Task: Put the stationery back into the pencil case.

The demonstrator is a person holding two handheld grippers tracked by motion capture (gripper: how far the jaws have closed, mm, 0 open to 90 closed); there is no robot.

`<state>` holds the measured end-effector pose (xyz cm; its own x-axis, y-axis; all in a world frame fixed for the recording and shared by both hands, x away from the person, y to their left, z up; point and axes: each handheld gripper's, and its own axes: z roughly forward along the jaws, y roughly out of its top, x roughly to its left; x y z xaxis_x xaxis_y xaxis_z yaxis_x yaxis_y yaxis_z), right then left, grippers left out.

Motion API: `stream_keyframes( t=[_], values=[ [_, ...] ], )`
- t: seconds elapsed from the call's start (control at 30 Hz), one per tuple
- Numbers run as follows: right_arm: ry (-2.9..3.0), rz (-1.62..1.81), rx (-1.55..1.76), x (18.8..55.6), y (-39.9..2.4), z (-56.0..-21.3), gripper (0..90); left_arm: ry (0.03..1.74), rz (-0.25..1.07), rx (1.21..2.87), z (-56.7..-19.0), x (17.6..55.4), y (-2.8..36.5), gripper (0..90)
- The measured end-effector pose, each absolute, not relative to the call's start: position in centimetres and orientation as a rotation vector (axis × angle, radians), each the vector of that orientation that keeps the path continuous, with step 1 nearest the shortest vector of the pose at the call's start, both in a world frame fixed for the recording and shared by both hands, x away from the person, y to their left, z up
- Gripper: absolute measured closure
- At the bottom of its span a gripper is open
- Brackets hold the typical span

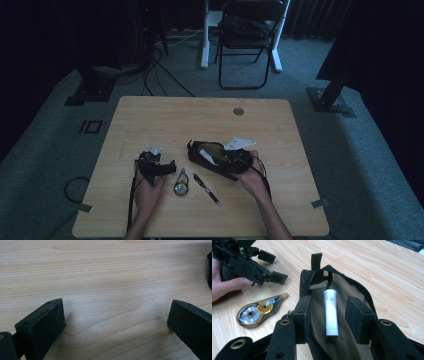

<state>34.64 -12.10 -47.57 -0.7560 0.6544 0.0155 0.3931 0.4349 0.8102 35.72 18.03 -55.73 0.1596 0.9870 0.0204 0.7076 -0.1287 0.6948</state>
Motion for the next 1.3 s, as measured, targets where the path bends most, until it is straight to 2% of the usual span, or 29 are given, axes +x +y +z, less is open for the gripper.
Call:
stream_keyframes(
  t=[1.3],
  values=[
    [2.412,1.306,0.750,32.0,-10.3,-47.1,53.6,1.604,0.671,1.900,-55.7,35.7,18.0,1.6]
  ],
)
